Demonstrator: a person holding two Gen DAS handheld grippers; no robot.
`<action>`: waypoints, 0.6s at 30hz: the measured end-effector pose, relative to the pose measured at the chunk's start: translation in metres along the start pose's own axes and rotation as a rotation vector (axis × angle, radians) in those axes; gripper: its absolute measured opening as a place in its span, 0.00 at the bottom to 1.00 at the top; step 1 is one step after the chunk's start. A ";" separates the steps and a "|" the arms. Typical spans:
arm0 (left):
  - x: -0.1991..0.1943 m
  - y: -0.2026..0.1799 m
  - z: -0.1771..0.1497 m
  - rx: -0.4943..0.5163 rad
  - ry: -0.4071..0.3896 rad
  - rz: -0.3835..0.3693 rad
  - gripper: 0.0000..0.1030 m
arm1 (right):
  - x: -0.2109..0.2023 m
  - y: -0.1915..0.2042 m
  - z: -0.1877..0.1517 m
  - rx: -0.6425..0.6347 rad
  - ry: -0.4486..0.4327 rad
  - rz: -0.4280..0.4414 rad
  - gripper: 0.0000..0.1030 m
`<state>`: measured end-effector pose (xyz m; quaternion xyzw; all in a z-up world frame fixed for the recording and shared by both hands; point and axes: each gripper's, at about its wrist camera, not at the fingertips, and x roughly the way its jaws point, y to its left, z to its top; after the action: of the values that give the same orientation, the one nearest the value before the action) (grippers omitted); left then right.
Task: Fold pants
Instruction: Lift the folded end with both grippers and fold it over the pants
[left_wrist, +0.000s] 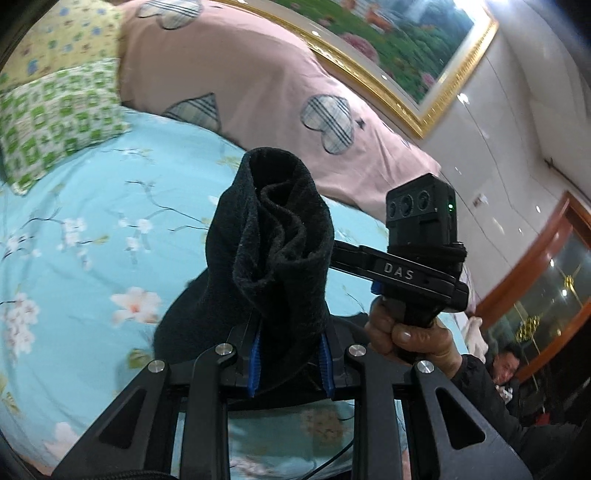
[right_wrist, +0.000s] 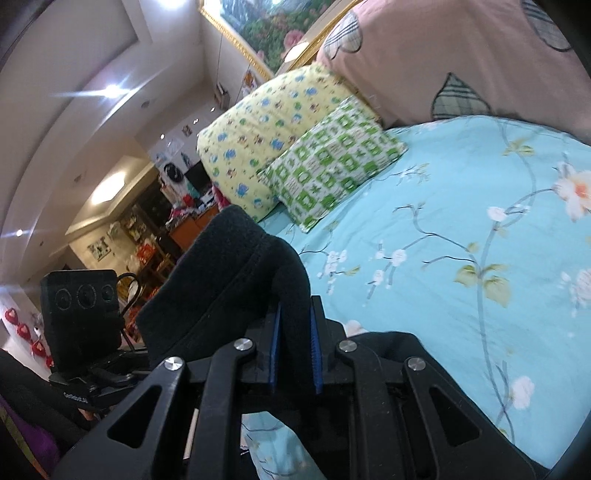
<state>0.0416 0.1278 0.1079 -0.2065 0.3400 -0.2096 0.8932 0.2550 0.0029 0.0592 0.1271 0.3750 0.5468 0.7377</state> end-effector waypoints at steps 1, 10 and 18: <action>0.005 -0.005 0.000 0.007 0.009 -0.005 0.24 | -0.004 -0.003 -0.002 0.006 -0.007 -0.001 0.15; 0.054 -0.045 -0.009 0.082 0.116 -0.043 0.24 | -0.049 -0.038 -0.030 0.070 -0.067 -0.021 0.15; 0.093 -0.068 -0.016 0.115 0.188 -0.071 0.24 | -0.077 -0.061 -0.048 0.116 -0.101 -0.043 0.15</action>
<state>0.0778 0.0204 0.0829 -0.1460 0.4023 -0.2787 0.8598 0.2556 -0.0993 0.0214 0.1889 0.3710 0.5012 0.7586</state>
